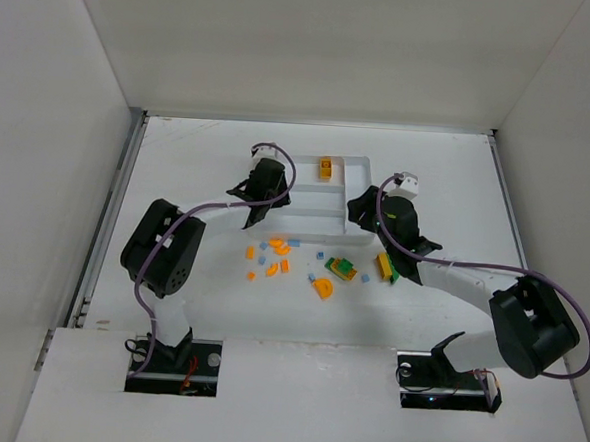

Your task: Sort the legos into containers by color

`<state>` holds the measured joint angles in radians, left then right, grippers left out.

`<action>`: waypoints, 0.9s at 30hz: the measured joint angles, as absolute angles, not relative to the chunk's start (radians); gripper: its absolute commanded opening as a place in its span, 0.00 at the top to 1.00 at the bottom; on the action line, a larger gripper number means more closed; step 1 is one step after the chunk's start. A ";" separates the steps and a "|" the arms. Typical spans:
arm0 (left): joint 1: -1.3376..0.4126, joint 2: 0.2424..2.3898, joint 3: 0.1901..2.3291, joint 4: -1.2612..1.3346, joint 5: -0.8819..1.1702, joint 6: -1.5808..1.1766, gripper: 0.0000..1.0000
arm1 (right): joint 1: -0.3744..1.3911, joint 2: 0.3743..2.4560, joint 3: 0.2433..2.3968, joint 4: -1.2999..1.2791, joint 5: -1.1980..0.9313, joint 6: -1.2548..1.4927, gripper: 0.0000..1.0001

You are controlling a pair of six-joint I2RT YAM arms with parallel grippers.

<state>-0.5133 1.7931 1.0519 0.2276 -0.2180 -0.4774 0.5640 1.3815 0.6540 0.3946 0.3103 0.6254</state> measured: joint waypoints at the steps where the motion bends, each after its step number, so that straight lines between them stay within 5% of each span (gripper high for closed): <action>1: -0.512 1.798 1.052 0.226 -0.218 -0.476 0.68 | 0.564 1.382 0.654 0.395 0.310 0.626 0.40; 13: -0.493 1.774 1.029 0.212 -0.249 -0.471 0.39 | 0.564 1.382 0.654 0.398 0.310 0.618 0.35; 20: -0.507 1.554 0.888 0.251 -0.269 -0.482 0.55 | 0.594 1.378 0.659 0.381 0.309 0.564 0.70; 23: -0.536 1.435 0.782 0.290 -0.261 -0.507 0.61 | 0.635 1.361 0.685 0.323 0.305 0.523 0.70; 27: -0.585 1.291 0.611 0.338 -0.223 -0.554 0.64 | 0.709 1.297 0.730 0.230 0.296 0.474 0.50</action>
<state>-0.5846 1.2907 0.6106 0.3378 -0.2226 -0.5541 0.7094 1.2972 0.7303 0.2298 0.2958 0.4744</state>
